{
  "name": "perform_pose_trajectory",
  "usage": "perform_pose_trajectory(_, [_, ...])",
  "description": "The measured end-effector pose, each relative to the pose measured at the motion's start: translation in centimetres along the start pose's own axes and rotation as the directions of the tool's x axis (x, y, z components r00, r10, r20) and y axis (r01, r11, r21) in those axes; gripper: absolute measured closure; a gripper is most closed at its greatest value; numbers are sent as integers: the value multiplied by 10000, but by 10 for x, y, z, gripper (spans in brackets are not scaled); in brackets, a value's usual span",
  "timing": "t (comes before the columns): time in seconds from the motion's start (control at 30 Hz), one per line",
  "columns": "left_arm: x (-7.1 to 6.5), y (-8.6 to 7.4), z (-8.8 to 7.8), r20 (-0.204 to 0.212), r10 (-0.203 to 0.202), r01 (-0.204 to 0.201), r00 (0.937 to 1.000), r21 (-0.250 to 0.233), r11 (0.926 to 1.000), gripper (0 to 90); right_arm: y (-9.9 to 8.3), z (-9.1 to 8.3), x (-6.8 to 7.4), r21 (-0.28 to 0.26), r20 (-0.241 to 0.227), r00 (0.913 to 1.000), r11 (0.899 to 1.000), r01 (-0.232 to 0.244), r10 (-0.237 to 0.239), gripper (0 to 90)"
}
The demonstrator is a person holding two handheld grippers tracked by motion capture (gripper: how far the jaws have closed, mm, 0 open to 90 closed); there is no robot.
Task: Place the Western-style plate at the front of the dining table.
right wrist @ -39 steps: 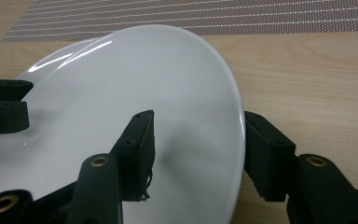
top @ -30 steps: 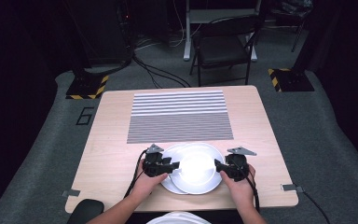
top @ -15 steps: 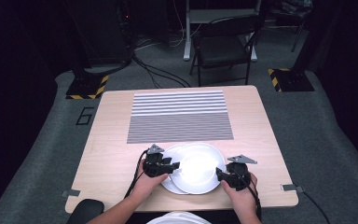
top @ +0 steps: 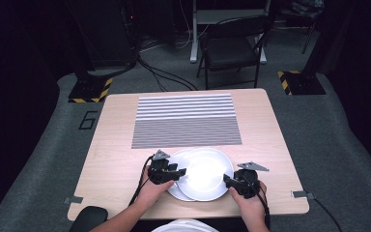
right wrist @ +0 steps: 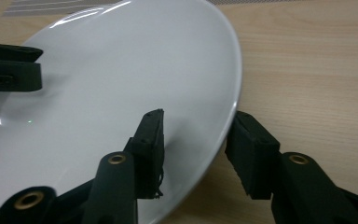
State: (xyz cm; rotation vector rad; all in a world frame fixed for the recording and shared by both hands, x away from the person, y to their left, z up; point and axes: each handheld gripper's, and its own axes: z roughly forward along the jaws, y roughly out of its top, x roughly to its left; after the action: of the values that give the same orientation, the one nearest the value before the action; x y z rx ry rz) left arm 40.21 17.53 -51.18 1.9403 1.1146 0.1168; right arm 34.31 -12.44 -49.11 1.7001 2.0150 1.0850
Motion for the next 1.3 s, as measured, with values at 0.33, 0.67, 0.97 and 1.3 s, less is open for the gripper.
perform_pose_trajectory(0.33, [-4, 1, 4, 145, -37, 38, 9999, -37, 10000, 496, 9, -7, -2, -458, -224, 9988, 9980, -435, 425, 541])
perform_pose_trajectory(0.67, [-10, 4, 10, 358, 213, -215, 9991, 53, 9998, 496, 10, -12, -10, -432, 6, 9981, 9971, -621, 621, 539])
perform_pose_trajectory(0.97, [-12, 4, 11, 478, 315, -319, 9984, 68, 9995, 505, 6, -16, -13, -365, 383, 9984, 9986, -394, 408, 570])
perform_pose_trajectory(1.3, [-15, 3, 8, 204, 404, -407, 9990, 116, 9991, 496, 0, -16, -17, -252, 686, 9963, 9985, -493, 509, 570])
